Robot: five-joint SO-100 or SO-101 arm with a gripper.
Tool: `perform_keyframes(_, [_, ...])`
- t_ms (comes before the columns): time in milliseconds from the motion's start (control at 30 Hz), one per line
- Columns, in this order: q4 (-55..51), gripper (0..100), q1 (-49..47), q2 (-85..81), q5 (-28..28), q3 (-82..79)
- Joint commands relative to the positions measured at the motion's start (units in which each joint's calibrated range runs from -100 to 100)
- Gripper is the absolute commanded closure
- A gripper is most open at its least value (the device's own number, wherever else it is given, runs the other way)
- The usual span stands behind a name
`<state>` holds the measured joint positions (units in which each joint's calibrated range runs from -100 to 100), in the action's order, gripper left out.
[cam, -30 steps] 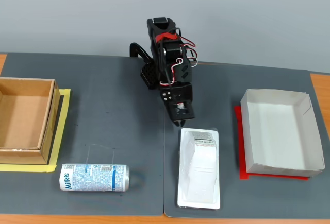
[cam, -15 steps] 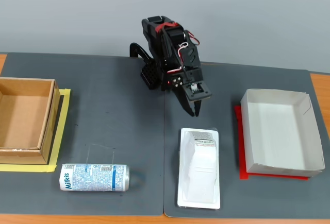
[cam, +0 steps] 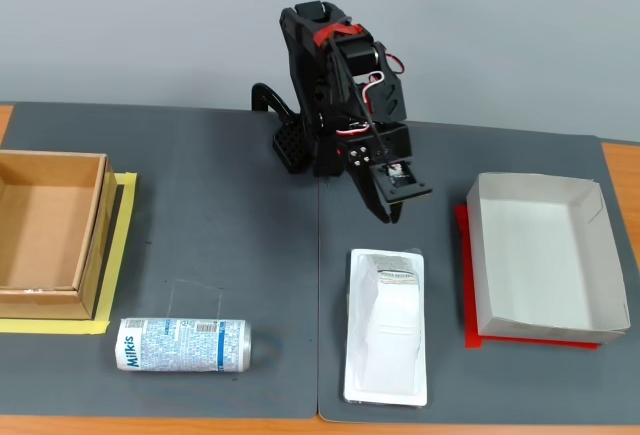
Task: Pick the sandwich and put it in the gray box
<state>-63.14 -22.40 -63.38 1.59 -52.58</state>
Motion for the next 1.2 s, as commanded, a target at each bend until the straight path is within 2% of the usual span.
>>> perform_keyframes(0, [-0.32,98,-0.76,4.33,1.15,6.04])
perform_keyframes(167, [-5.78,98,-0.16,10.44,10.68,14.91])
perform_keyframes(433, [-10.47,98,-0.39,22.56,12.77,26.3])
perform_keyframes(700, [-12.38,81,-0.31,34.51,14.28,37.52])
perform_keyframes(900, [-16.72,77,-0.16,42.99,13.96,46.39])
perform_keyframes(1167, [-16.98,69,-1.73,50.79,14.33,54.62])
